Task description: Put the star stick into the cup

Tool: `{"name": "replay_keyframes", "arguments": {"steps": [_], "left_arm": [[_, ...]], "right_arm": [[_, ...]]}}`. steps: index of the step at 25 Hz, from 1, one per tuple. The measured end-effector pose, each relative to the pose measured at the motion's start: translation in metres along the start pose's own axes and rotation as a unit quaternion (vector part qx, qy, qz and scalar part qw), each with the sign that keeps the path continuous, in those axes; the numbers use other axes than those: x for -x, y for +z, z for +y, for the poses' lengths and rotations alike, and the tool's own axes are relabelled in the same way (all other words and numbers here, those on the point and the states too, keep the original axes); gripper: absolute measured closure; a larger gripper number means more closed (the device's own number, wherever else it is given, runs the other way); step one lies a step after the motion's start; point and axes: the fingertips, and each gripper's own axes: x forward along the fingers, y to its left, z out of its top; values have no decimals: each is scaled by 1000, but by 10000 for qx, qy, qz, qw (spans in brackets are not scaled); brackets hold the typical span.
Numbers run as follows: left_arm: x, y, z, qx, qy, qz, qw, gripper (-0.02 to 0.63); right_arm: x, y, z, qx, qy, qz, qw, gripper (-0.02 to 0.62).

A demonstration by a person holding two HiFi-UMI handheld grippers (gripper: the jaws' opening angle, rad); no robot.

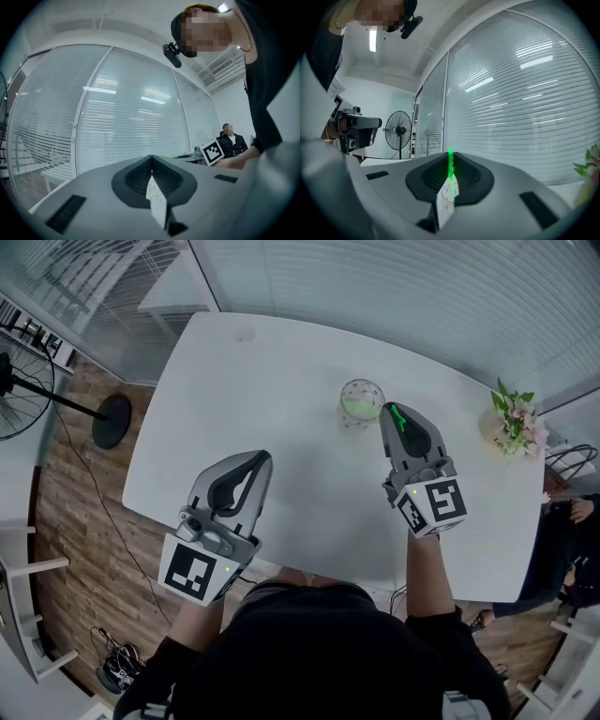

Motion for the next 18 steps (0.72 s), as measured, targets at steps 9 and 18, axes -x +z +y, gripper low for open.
{"name": "replay_keyframes", "arguments": {"steps": [9,18], "left_arm": [[-2,-1,-1,1,5,11,10000,592],[-5,1,-5,0,-52,22,10000,592]], "right_arm": [[6,-7,-24,-114,-243,-8,9996,569],[13,-13,-35,-92,-353,-9,9993,563]]}}
